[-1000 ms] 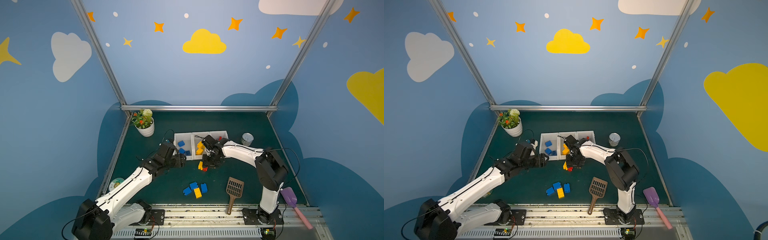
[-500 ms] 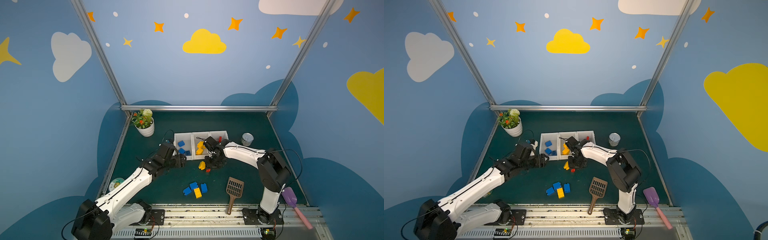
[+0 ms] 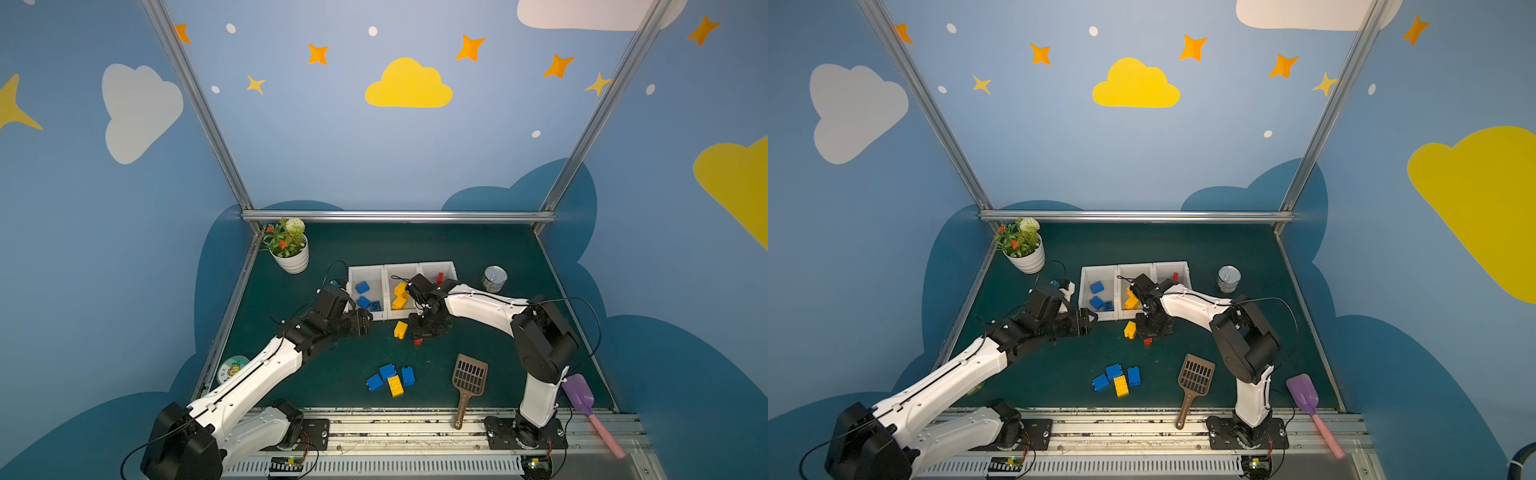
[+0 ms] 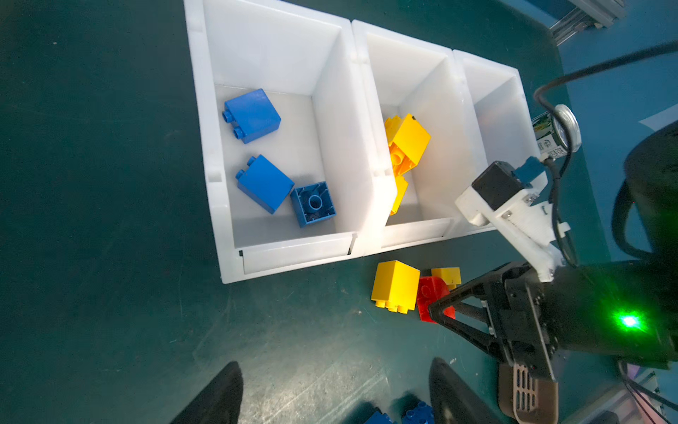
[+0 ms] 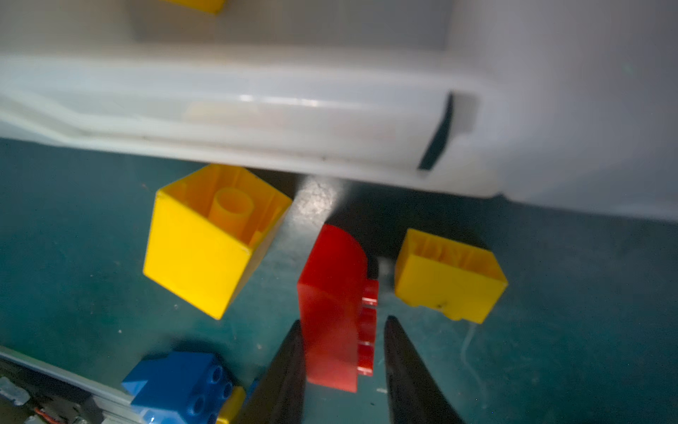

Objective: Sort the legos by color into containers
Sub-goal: 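Close the right gripper on the red brick and lift it, then carry the red brick with the right gripper into the farthest compartment and release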

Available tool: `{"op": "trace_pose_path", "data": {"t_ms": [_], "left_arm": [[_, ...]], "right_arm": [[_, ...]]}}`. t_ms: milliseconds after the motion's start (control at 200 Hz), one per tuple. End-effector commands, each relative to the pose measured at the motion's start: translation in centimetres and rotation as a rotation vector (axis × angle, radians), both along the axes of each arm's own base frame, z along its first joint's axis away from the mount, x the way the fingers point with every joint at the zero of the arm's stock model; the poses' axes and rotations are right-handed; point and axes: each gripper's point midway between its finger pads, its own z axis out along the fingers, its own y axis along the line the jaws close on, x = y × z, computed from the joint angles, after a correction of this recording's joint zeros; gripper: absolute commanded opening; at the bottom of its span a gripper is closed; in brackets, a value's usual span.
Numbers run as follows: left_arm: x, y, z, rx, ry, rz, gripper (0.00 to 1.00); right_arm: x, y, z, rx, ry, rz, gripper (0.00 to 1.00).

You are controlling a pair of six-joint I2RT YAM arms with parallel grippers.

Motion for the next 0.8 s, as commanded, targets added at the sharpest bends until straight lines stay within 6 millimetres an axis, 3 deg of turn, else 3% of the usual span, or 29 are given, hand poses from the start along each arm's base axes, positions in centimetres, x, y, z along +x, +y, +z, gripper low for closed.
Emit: {"op": "trace_pose_path", "data": {"t_ms": [0, 190, 395, 561, 796], "left_arm": [[-0.3, 0.2, 0.0, -0.009, 0.001, 0.003, 0.8], [-0.6, 0.4, -0.1, -0.01, 0.001, 0.006, 0.8], [-0.8, 0.6, 0.1, -0.009, -0.003, 0.006, 0.8], [-0.9, 0.6, -0.1, -0.01, 0.0, 0.005, 0.8], [-1.2, 0.2, -0.5, -0.03, 0.014, -0.012, 0.8]], "right_arm": [[0.0, 0.0, -0.1, -0.024, 0.005, 0.013, 0.31], [-0.2, 0.1, 1.2, -0.015, -0.014, 0.026, 0.21], [0.8, -1.6, 6.1, -0.019, -0.11, 0.049, 0.19], [3.5, -4.3, 9.9, -0.01, -0.203, 0.018, 0.19], [8.6, -7.8, 9.9, -0.02, -0.208, -0.055, 0.19]]}}
